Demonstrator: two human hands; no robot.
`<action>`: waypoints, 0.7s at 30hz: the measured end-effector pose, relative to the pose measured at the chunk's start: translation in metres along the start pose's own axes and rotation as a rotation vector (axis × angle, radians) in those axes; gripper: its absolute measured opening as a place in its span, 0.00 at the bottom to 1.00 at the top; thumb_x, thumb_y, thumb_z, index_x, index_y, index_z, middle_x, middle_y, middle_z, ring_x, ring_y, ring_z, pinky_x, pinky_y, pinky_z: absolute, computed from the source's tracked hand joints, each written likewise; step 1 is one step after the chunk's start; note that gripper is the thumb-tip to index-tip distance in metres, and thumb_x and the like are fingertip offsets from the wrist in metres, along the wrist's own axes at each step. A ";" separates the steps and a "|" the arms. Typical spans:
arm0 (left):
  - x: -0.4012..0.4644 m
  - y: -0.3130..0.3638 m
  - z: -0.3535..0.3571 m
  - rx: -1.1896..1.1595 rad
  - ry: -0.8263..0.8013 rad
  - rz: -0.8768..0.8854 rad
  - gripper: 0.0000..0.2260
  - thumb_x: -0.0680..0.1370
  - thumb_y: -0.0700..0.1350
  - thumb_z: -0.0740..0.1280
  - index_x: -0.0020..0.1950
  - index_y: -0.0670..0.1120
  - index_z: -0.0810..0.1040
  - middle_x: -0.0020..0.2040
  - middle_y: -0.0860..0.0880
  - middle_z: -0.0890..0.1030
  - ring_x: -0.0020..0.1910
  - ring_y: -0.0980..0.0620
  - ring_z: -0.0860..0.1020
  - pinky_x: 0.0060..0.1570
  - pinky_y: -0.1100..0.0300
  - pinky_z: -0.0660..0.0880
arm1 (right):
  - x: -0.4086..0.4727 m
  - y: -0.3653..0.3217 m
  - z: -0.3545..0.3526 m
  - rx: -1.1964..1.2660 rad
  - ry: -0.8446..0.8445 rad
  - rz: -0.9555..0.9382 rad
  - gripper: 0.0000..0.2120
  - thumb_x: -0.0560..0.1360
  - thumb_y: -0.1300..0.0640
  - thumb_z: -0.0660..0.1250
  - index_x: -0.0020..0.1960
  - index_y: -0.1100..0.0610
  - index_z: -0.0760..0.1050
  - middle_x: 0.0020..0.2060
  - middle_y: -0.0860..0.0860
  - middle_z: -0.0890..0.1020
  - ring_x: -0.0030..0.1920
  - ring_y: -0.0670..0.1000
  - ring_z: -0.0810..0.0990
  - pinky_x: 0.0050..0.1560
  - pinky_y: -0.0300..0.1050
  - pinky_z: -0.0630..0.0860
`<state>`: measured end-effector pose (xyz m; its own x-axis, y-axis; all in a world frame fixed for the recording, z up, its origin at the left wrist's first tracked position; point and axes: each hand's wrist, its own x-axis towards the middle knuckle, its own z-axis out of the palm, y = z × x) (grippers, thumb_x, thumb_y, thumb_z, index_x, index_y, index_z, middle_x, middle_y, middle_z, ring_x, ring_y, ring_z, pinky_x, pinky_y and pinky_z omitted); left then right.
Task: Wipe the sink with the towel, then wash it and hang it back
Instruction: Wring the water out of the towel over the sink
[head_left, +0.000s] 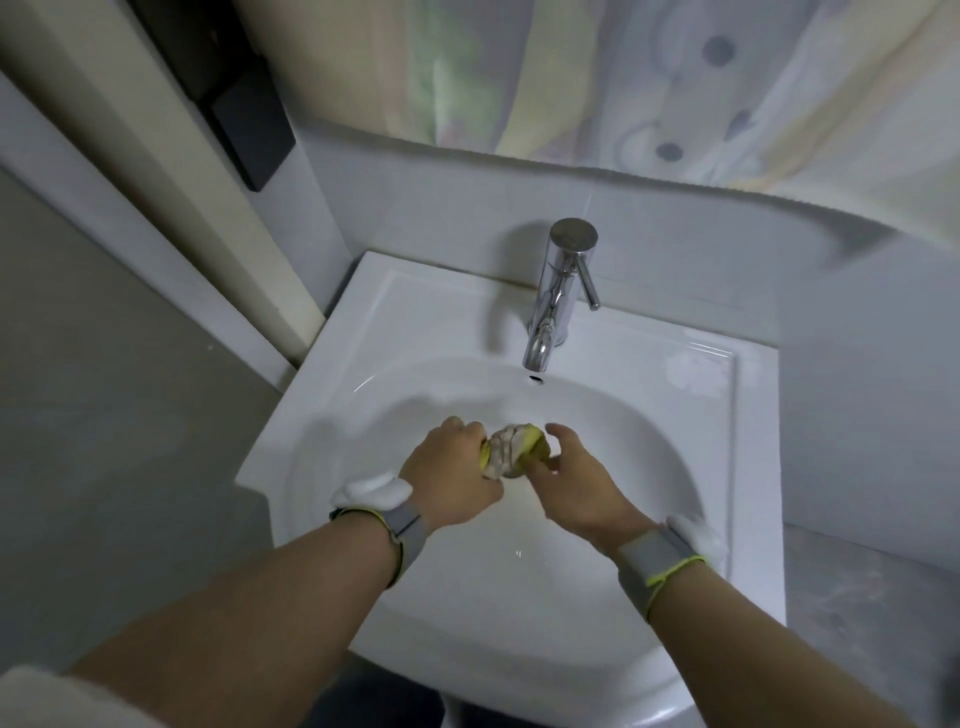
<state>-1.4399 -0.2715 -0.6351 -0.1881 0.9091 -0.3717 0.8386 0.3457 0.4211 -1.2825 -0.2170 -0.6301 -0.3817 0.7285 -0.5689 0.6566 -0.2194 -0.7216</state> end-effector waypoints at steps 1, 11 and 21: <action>-0.001 0.002 -0.002 -0.007 0.009 0.003 0.15 0.70 0.53 0.72 0.47 0.47 0.71 0.46 0.48 0.69 0.46 0.45 0.74 0.43 0.56 0.72 | -0.004 -0.007 0.000 0.175 -0.027 0.089 0.23 0.79 0.44 0.62 0.70 0.52 0.65 0.55 0.56 0.80 0.48 0.55 0.82 0.48 0.53 0.83; -0.037 0.024 -0.031 -0.617 -0.221 -0.112 0.15 0.72 0.55 0.73 0.47 0.43 0.79 0.37 0.48 0.80 0.34 0.50 0.78 0.34 0.59 0.74 | -0.038 -0.006 -0.007 0.874 -0.061 0.045 0.14 0.81 0.62 0.62 0.64 0.50 0.69 0.54 0.58 0.84 0.46 0.55 0.85 0.47 0.53 0.81; -0.058 0.030 -0.036 -0.755 0.140 -0.216 0.06 0.79 0.44 0.65 0.48 0.43 0.80 0.41 0.46 0.80 0.41 0.47 0.77 0.42 0.56 0.73 | -0.073 0.002 -0.007 0.467 -0.109 -0.063 0.23 0.75 0.73 0.58 0.60 0.49 0.69 0.50 0.64 0.79 0.43 0.58 0.78 0.46 0.55 0.77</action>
<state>-1.4224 -0.3053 -0.5717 -0.4116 0.8073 -0.4230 0.2122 0.5362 0.8170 -1.2484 -0.2660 -0.5874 -0.4934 0.6831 -0.5385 0.2775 -0.4631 -0.8418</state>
